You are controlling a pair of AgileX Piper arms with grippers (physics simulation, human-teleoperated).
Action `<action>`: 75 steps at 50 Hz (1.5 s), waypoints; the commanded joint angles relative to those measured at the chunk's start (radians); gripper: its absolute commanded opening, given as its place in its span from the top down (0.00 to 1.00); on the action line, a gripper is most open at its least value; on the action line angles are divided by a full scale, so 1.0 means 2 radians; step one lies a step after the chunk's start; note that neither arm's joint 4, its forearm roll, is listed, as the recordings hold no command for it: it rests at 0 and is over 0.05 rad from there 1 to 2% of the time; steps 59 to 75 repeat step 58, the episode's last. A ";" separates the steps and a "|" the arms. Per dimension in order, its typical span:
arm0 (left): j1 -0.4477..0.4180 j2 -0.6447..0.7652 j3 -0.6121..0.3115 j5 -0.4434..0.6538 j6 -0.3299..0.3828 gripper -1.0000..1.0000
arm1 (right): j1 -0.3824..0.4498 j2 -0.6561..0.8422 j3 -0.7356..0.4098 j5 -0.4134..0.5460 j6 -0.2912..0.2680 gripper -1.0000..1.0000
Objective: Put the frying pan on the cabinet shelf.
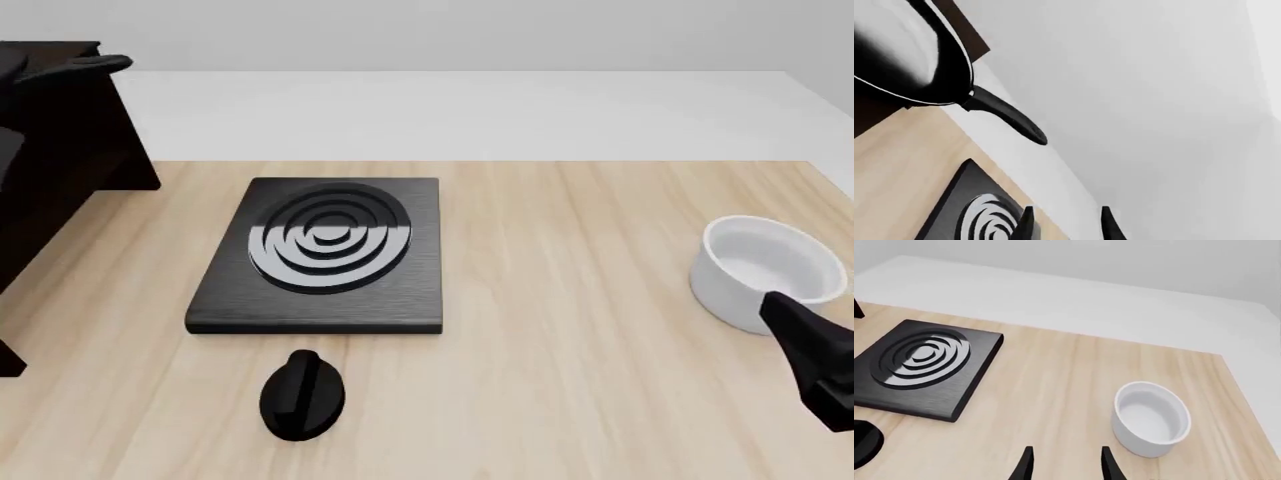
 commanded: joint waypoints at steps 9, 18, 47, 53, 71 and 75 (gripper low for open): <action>-0.013 -0.123 0.000 0.146 0.229 0.00 | -0.006 -0.004 -0.009 0.004 0.016 0.00; -0.023 -0.221 0.054 0.206 0.310 0.00 | -0.012 -0.017 -0.014 0.014 0.018 0.00; -0.038 -0.396 0.036 0.430 0.413 0.00 | -0.016 -0.077 -0.020 0.048 0.003 0.00; -0.029 -0.396 0.003 0.451 0.427 0.00 | -0.014 -0.077 -0.022 0.050 0.000 0.00; -0.037 -0.396 -0.028 0.473 0.439 0.00 | -0.014 -0.079 -0.026 0.055 -0.003 0.00; -0.037 -0.396 -0.028 0.473 0.439 0.00 | -0.014 -0.079 -0.026 0.055 -0.003 0.00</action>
